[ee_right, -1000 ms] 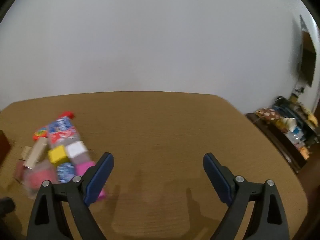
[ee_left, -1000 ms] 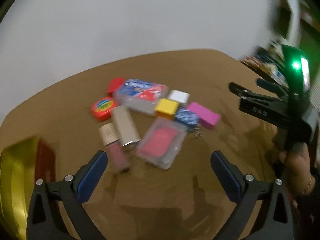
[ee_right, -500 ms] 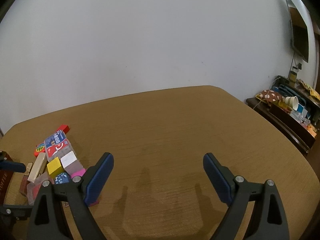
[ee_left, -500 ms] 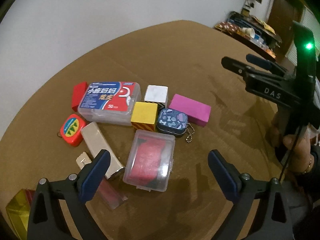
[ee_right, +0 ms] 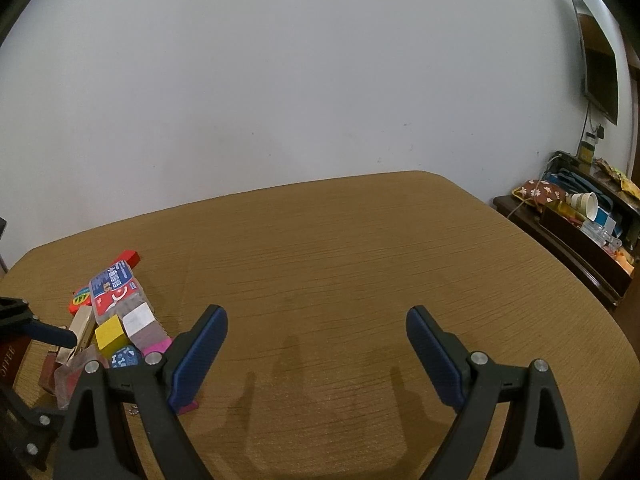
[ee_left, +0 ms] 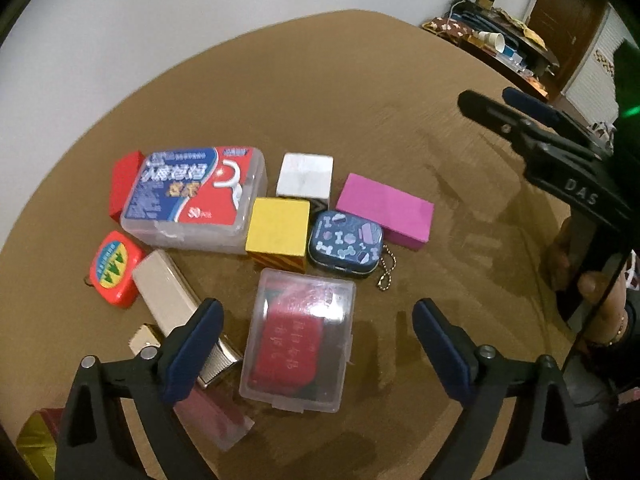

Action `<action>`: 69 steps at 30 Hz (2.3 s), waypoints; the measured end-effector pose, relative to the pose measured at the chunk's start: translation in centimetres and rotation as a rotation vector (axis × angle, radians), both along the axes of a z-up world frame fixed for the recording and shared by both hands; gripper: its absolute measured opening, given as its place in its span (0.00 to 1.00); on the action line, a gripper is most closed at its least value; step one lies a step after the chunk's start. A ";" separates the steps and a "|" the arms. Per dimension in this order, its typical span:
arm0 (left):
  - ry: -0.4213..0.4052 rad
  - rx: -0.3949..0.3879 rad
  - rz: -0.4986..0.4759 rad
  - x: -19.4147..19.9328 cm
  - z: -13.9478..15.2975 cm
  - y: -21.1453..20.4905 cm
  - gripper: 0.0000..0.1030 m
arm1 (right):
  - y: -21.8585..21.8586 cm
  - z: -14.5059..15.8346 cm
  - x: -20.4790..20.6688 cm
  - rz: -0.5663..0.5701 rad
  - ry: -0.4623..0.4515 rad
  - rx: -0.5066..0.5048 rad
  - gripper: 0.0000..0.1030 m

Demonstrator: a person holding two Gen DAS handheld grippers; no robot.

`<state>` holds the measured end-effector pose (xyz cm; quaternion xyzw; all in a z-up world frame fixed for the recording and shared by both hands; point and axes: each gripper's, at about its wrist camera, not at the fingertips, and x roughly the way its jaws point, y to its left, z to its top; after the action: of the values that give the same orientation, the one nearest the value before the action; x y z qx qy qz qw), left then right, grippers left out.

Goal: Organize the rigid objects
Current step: 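Move the left tool to the clear case with red card and grasp it, then carry the clear case into the gold tin and open the left tool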

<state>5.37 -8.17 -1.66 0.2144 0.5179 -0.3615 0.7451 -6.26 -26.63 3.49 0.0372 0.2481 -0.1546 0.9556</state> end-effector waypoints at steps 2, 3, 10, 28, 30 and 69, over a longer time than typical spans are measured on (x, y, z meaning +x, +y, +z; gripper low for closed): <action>0.018 0.008 -0.004 0.2 -0.7 0.2 0.76 | -0.6 0.9 0.2 0.000 0.004 0.006 0.91; 0.029 0.015 -0.010 0.3 -0.9 0.3 0.72 | -1.1 1.3 0.1 0.004 0.006 0.010 0.91; 0.020 0.005 0.005 0.0 -1.4 0.6 0.48 | -1.2 1.7 0.1 0.006 0.006 0.015 0.91; -0.089 -0.123 0.321 -8.5 6.5 7.3 0.48 | -1.4 1.8 0.6 -0.006 0.022 0.034 0.91; -0.094 -0.132 0.393 -8.2 8.4 10.1 0.48 | -1.4 1.8 0.7 -0.005 0.023 0.036 0.91; -0.308 0.028 0.886 -2.4 7.1 30.3 0.62 | -1.1 1.7 1.1 0.059 0.055 0.062 0.91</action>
<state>2.95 22.12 5.48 0.0339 0.4477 0.0347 0.8928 -5.14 -27.72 5.16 0.0553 0.2800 -0.1194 0.9509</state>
